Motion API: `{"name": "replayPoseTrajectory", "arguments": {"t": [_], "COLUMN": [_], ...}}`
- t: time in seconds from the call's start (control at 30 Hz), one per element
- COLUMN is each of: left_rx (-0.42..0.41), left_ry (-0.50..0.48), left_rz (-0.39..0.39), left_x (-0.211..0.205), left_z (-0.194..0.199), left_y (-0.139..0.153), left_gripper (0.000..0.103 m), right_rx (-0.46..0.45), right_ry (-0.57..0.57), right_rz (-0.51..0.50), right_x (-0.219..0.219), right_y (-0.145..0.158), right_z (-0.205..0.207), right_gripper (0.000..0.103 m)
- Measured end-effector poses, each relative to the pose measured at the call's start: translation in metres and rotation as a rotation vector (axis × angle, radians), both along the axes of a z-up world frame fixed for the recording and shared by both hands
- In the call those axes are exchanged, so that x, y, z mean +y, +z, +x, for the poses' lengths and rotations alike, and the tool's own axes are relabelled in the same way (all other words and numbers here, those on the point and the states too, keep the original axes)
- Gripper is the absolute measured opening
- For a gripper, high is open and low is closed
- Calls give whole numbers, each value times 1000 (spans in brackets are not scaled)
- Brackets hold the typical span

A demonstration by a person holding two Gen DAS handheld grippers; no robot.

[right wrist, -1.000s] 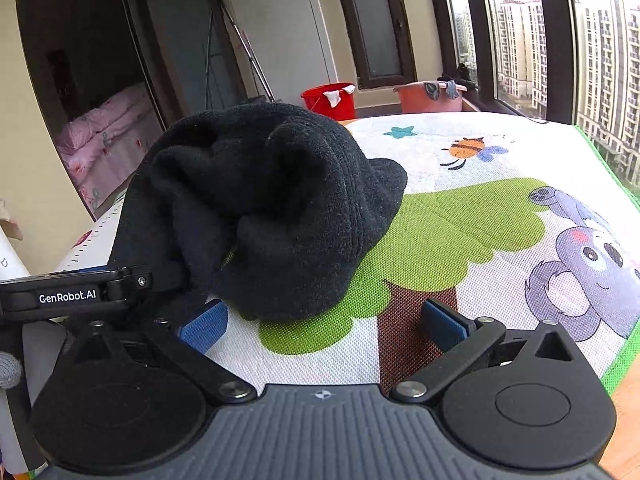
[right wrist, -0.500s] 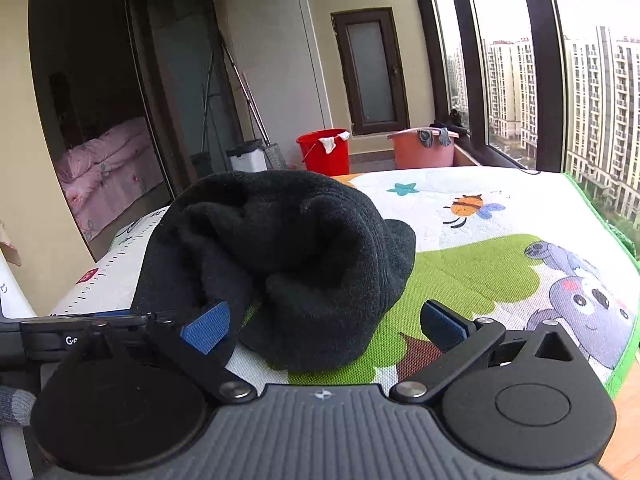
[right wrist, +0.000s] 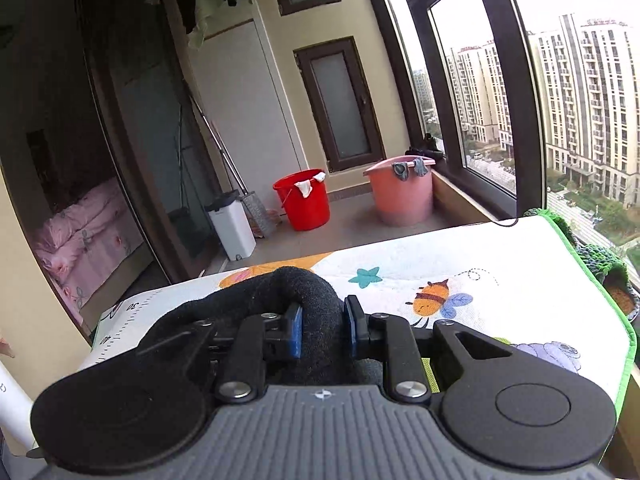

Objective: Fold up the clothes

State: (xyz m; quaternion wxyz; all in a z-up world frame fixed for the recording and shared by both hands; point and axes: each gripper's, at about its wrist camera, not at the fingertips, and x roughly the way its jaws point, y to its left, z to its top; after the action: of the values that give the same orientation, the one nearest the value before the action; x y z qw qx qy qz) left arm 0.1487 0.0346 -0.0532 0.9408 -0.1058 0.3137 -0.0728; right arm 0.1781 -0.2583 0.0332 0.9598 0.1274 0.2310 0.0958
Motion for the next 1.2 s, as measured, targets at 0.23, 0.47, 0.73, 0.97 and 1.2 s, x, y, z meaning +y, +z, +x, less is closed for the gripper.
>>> {"name": "replayPoseTrajectory", "arguments": {"t": [0.23, 0.47, 0.73, 0.97, 1.2], "left_rx": [-2, 0, -3, -22, -19], "left_ry": [-1, -1, -7, -148, -311], "left_rz": [3, 15, -2, 25, 114], "left_x": [-2, -8, -7, -6, -25], "left_z": [-13, -24, -31, -20, -16], "left_y": [-3, 0, 0, 8, 15], "left_gripper": [103, 103, 103, 79, 37], "right_rx": [2, -54, -81, -89, -48], "right_ry": [-68, -153, -119, 11, 271], "right_rz": [-26, -34, -42, -99, -303], "right_x": [-13, -40, -48, -40, 20], "right_y": [-13, -2, 1, 3, -16], "right_z": [-2, -10, -27, -34, -20], "right_gripper": [21, 21, 66, 80, 84]}}
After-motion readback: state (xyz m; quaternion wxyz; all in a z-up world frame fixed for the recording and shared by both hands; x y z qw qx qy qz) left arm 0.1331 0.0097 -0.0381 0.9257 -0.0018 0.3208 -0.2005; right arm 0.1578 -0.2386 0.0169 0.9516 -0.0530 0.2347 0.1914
